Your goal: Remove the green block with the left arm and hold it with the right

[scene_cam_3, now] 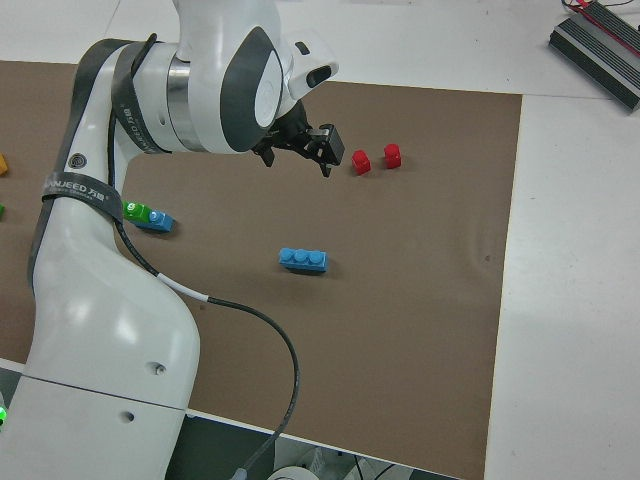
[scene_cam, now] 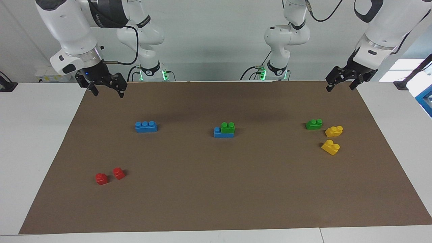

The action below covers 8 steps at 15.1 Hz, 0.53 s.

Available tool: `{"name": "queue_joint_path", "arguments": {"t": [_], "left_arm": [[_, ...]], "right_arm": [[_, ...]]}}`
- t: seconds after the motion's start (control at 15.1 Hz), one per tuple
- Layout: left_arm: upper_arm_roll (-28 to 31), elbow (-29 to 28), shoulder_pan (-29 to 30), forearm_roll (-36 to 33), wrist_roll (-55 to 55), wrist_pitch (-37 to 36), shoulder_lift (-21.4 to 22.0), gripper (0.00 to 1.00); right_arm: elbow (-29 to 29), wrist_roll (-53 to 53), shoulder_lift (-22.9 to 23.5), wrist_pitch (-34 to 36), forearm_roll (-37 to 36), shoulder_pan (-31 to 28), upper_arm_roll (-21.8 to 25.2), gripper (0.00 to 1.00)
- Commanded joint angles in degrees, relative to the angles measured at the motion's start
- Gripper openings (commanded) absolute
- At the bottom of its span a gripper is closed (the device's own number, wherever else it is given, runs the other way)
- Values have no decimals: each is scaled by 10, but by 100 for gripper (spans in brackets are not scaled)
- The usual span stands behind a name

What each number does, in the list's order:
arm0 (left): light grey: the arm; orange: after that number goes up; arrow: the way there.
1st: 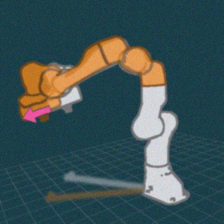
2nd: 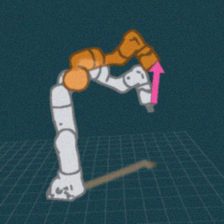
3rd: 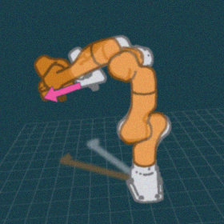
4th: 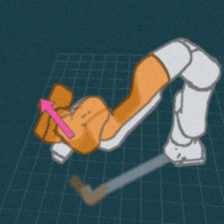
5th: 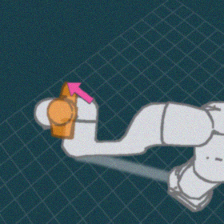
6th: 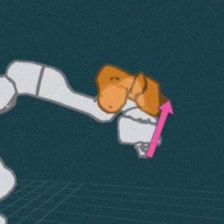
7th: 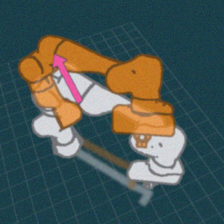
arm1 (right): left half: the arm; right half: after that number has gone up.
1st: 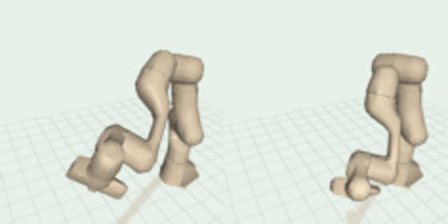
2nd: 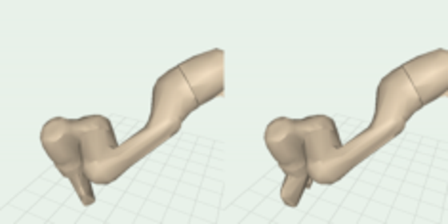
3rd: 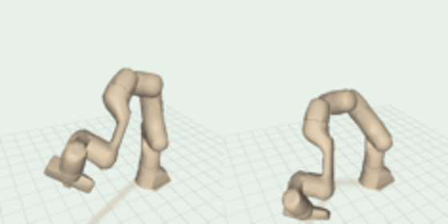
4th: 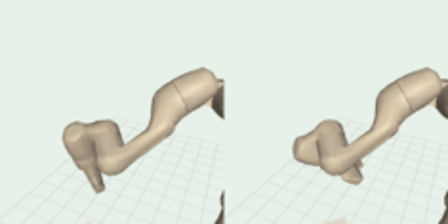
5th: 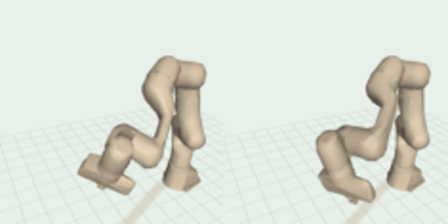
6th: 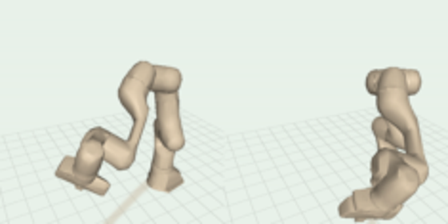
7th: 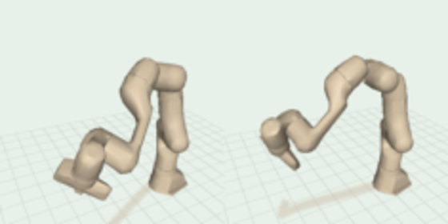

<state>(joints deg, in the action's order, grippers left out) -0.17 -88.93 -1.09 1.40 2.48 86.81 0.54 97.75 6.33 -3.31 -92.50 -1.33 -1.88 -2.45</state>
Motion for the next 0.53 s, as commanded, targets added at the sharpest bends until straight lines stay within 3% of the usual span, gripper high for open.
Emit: {"name": "queue_joint_path", "arguments": {"t": [0.0,0.2,0.46], "left_arm": [[3,8,-1,10,-1,5,-6,100],[3,8,-1,10,-2,6,-6,100],[3,8,-4,9,-3,9,-6,100]], "right_arm": [[9,11,-2,-7,1,-7,-6,100],[19,24,-6,-18,2,-7,-6,100],[38,153,-14,-20,26,-3,-6,100]]}}
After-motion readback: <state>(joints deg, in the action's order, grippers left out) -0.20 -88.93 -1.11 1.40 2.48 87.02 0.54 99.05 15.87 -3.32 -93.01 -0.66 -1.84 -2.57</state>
